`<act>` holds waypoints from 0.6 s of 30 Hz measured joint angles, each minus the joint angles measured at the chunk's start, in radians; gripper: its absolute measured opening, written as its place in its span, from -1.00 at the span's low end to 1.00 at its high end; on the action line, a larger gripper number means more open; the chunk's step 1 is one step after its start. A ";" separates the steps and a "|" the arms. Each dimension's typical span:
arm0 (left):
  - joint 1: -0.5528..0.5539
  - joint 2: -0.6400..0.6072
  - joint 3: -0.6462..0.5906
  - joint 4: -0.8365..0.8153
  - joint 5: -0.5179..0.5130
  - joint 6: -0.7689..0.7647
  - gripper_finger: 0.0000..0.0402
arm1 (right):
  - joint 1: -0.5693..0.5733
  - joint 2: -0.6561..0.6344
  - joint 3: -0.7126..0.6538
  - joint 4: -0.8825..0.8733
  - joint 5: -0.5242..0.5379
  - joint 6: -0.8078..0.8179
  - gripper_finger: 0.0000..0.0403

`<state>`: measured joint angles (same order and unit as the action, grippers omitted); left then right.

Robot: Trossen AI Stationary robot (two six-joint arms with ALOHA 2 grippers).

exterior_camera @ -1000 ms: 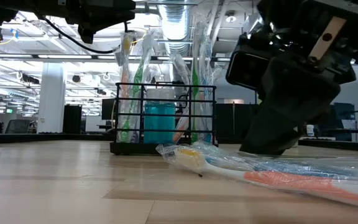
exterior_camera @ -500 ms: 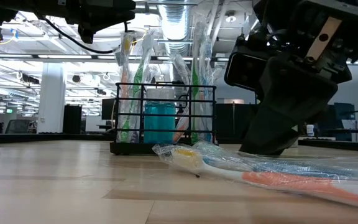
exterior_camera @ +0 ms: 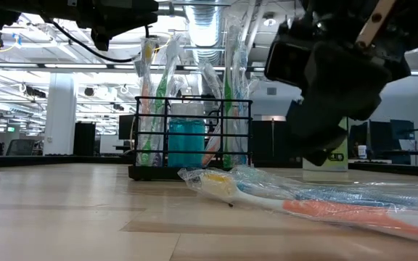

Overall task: Pick & Place toothbrushing station
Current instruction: Put the green toothbrush into the mesh

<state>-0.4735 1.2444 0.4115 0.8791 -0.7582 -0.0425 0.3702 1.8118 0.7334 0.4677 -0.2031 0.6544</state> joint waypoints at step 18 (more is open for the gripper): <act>0.000 0.000 0.000 0.000 0.000 0.000 -0.46 | -0.025 0.001 0.000 -0.071 0.021 0.007 -0.40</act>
<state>-0.4736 1.2445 0.4115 0.8788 -0.7580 -0.0425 0.3454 1.8130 0.7331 0.3963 -0.1822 0.6617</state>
